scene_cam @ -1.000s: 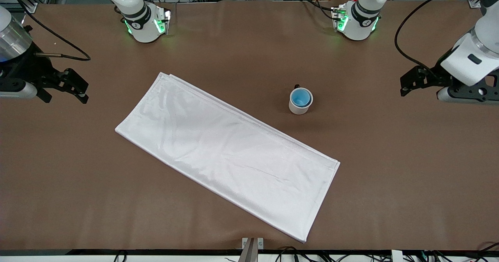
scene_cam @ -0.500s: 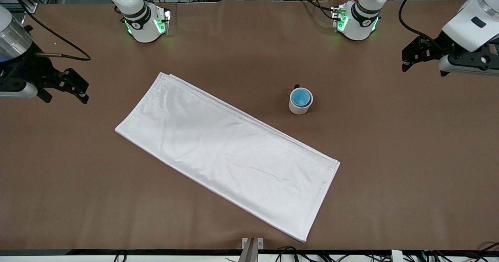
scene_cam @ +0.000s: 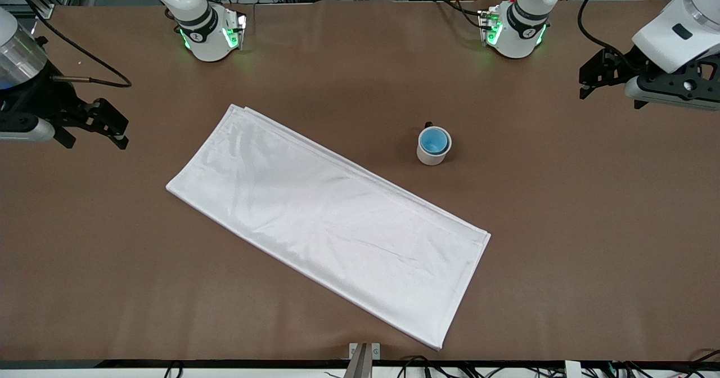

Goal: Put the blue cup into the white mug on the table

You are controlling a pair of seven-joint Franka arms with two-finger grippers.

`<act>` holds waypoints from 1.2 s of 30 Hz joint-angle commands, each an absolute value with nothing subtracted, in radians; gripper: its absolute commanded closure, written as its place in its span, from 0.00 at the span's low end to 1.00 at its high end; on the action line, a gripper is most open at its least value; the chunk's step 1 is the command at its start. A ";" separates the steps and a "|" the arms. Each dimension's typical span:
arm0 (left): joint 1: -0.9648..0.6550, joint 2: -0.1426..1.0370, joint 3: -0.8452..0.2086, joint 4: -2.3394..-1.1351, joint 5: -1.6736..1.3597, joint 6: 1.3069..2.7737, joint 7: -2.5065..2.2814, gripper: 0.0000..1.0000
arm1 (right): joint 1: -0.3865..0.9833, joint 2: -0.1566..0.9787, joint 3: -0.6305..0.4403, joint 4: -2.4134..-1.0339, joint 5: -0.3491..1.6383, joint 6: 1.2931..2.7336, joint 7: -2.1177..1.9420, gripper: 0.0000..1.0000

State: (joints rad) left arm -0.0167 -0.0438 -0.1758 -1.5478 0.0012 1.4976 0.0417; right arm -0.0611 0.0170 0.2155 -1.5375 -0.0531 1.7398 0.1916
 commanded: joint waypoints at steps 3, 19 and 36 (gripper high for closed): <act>-0.012 -0.067 -0.173 -1.569 -0.008 1.534 0.055 0.00 | -0.064 0.002 0.218 -1.539 -0.035 1.732 0.179 0.00; -0.017 -0.066 -0.144 -1.568 -0.041 1.537 0.015 0.00 | -0.069 0.008 0.209 -1.566 -0.037 1.657 0.150 0.00; -0.012 -0.058 -0.149 -1.560 -0.040 1.536 0.012 0.00 | -0.066 0.009 0.213 -1.592 -0.017 1.606 0.066 0.00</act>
State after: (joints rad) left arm -0.0164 -0.0451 -0.1463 -1.5481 -0.0219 1.5260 0.0285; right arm -0.0612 0.0191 0.2116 -1.5779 -0.0511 1.6264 0.1216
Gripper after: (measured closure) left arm 0.000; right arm 0.000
